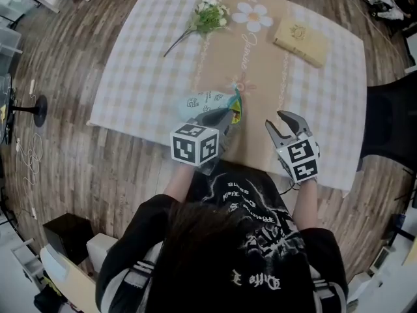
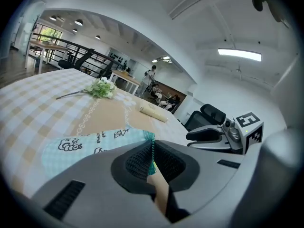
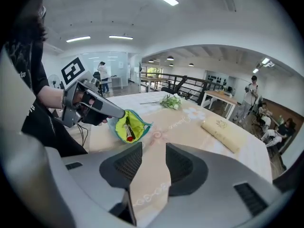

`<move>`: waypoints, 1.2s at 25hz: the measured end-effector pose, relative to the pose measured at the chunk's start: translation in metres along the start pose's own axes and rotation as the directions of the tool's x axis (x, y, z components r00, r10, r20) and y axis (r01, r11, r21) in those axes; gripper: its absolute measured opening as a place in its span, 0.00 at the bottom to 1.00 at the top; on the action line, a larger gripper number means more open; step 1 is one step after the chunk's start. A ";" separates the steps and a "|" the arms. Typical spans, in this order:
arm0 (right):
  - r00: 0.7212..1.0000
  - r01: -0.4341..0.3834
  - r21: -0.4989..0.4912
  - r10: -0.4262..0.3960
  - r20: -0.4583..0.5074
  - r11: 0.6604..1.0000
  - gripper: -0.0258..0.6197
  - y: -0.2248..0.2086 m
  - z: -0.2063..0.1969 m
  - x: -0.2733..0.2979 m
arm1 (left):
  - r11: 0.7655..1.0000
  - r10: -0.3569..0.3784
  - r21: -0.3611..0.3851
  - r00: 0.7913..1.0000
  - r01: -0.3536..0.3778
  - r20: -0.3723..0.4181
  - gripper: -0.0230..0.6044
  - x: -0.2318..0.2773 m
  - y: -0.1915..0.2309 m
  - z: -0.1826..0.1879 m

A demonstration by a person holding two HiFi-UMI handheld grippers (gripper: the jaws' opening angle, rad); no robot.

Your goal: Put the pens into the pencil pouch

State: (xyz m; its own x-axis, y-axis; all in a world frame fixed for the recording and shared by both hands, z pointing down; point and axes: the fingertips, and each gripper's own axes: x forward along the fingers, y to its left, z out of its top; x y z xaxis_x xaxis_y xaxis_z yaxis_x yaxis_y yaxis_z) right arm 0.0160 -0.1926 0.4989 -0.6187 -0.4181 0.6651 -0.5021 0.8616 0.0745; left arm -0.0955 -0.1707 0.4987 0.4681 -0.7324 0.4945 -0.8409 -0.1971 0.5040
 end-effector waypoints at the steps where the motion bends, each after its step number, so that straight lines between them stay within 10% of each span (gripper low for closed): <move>1: 1.000 -0.003 0.019 0.003 0.003 1.000 0.29 -0.001 -0.006 -0.004 | 1.000 0.014 0.001 1.000 -0.014 -0.009 0.08 0.003 -0.002 -0.005; 21: 0.995 -0.070 0.086 0.063 0.079 0.994 0.27 -0.006 -0.063 -0.033 | 0.964 0.238 -0.087 0.962 -0.251 -0.133 0.13 0.039 -0.021 -0.108; 30: 0.975 -0.019 0.256 -0.039 0.219 0.967 0.28 -0.032 -0.072 -0.053 | 0.969 0.245 -0.024 0.966 -0.244 0.076 0.35 0.015 -0.047 -0.086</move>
State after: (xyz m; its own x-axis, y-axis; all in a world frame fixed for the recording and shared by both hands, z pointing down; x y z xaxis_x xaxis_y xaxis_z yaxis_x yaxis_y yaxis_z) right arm 0.1080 -0.1770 0.5152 -0.7159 -0.5043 0.4829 -0.6284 0.7669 -0.1306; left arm -0.0257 -0.1168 0.5433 0.2254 -0.8057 0.5478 -0.9231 0.0032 0.3845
